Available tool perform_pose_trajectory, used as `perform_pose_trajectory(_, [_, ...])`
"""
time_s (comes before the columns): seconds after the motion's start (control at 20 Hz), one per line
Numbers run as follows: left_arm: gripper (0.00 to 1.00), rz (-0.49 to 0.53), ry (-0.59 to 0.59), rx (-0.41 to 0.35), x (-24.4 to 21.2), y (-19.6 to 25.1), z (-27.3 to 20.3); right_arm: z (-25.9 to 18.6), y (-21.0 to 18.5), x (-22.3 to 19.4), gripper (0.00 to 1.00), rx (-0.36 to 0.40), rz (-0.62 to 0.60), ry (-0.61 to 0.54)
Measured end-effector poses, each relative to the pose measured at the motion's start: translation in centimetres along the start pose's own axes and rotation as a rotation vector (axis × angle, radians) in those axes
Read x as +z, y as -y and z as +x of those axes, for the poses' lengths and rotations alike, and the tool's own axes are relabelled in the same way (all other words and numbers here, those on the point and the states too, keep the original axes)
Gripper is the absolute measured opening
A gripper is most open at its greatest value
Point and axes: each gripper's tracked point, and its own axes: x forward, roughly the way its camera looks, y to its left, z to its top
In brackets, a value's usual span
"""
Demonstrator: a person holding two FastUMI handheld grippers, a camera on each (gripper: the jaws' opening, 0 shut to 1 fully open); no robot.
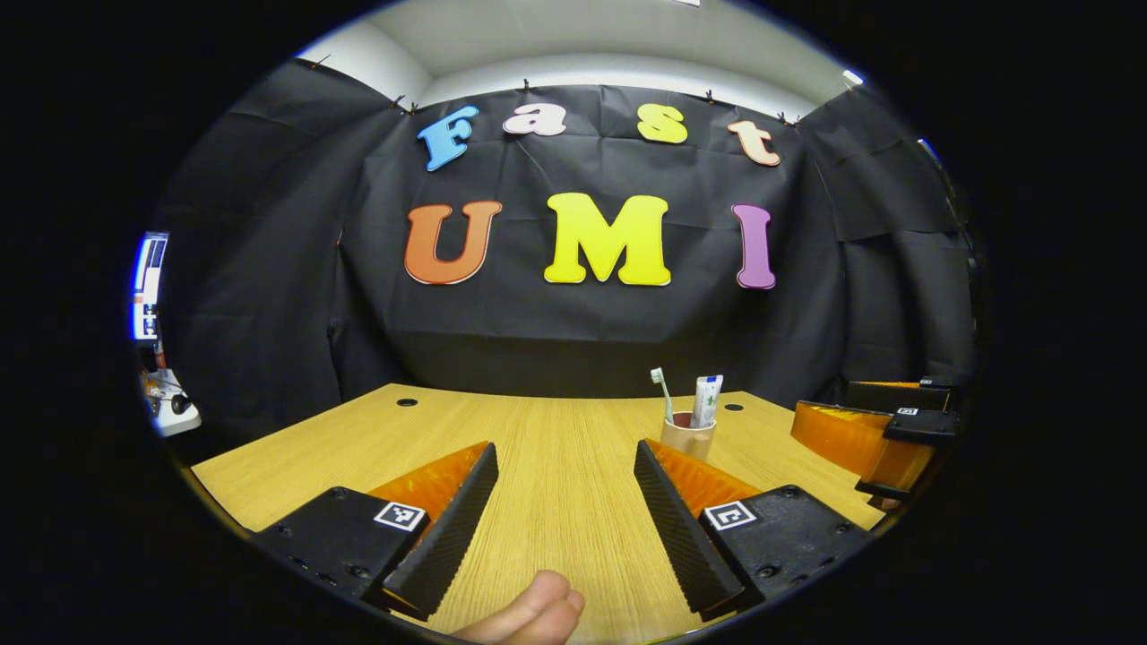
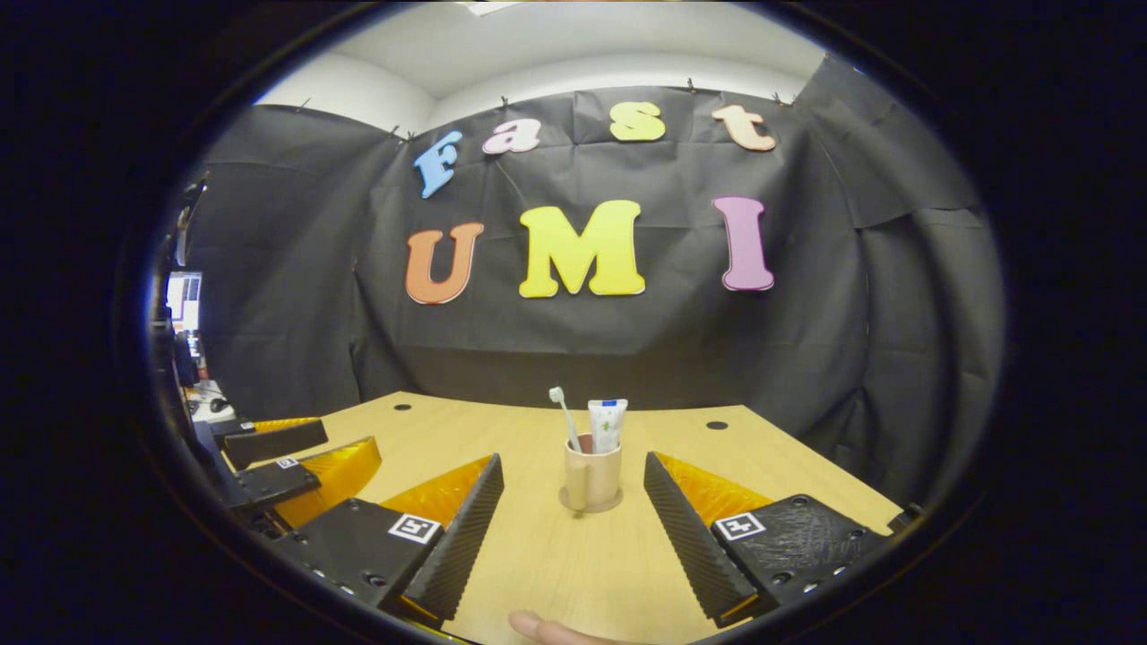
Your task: Put the toothbrush and toothpaste on the desktop into the cup, then pick up the cup and place it on the coaster on the desktop.
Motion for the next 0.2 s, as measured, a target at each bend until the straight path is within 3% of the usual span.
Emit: perform_pose_trajectory(0.2, [0.97,-0.028,-0.036,0.006,-0.69,-0.32,-0.11,-0.82,1.23,0.02,0.95,-0.016,0.005,-0.011])
